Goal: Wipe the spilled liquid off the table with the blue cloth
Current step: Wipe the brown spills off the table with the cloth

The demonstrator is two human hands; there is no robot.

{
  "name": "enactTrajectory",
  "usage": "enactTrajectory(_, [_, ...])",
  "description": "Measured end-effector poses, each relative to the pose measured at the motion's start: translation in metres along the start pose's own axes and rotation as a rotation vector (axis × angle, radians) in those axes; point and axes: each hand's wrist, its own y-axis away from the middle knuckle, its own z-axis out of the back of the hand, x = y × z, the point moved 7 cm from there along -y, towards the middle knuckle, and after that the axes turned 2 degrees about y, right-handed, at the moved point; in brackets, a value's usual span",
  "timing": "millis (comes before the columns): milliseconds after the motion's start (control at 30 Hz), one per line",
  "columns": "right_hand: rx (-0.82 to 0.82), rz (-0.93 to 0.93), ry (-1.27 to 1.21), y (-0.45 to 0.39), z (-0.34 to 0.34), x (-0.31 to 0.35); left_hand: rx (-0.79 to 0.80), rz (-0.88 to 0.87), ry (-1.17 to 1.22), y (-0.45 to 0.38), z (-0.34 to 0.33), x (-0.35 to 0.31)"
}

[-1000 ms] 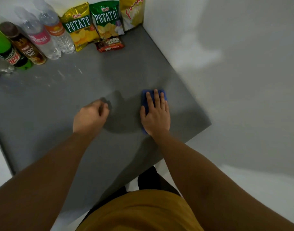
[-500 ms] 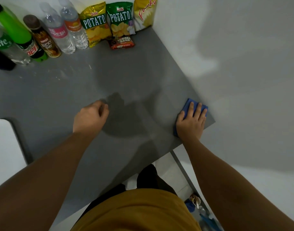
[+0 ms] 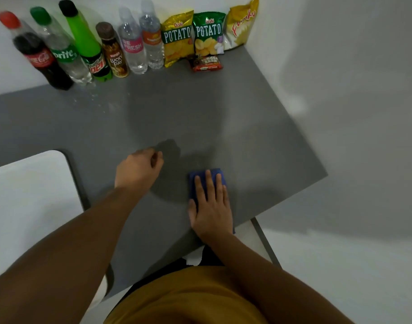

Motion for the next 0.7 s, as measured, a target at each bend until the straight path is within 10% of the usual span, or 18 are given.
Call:
enactTrajectory(433, [-0.073,0.357,-0.098,-0.128,0.028,0.083,-0.124,0.100,-0.042,0.015,0.024,0.044])
enactTrajectory(700, [-0.019,0.216,-0.071,-0.200,0.029,0.067,-0.124,0.193,-0.035,0.021,0.032,0.063])
